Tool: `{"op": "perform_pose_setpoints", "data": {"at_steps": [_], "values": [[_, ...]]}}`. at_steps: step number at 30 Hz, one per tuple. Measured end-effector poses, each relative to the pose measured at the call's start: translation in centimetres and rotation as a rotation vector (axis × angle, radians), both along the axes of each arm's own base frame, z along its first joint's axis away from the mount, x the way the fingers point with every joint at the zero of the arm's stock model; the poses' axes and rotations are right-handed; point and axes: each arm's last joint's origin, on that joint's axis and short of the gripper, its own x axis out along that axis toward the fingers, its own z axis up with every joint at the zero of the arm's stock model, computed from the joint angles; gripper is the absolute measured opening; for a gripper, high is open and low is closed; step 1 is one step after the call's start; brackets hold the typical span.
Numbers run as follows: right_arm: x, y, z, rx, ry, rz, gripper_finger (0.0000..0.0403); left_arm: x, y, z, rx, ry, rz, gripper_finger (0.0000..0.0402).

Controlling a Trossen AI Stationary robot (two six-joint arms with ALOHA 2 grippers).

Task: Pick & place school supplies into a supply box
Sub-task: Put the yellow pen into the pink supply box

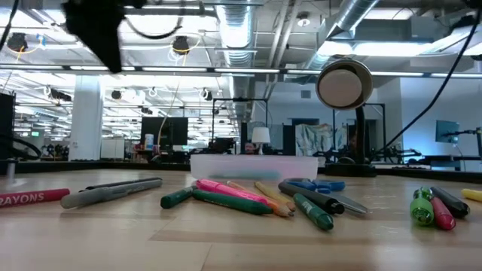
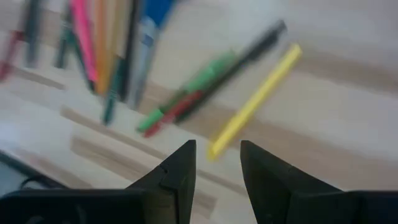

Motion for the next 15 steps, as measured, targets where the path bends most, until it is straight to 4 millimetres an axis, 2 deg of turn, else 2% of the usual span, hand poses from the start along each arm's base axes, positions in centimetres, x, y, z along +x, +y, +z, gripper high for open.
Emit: {"op": "perform_pose_setpoints", "data": {"at_steps": [5,10,15], "values": [[1.4,0.1,-1.2,0.030,0.001,-0.045,0.0118,-1.9,-1.0,-1.6,-0.044,-0.065,0.057,0.0132],[2.5,-0.5,-2.9,0.027,0.103,-0.077,0.0118,-2.1,-1.6,-2.3,-0.064,-0.091,0.048,0.0132],[3.1,-0.3,-4.7,0.021,0.164,-0.084,0.0118,-2.1,-1.7,-2.4,-0.059,-0.086,0.028,0.0132]]}}
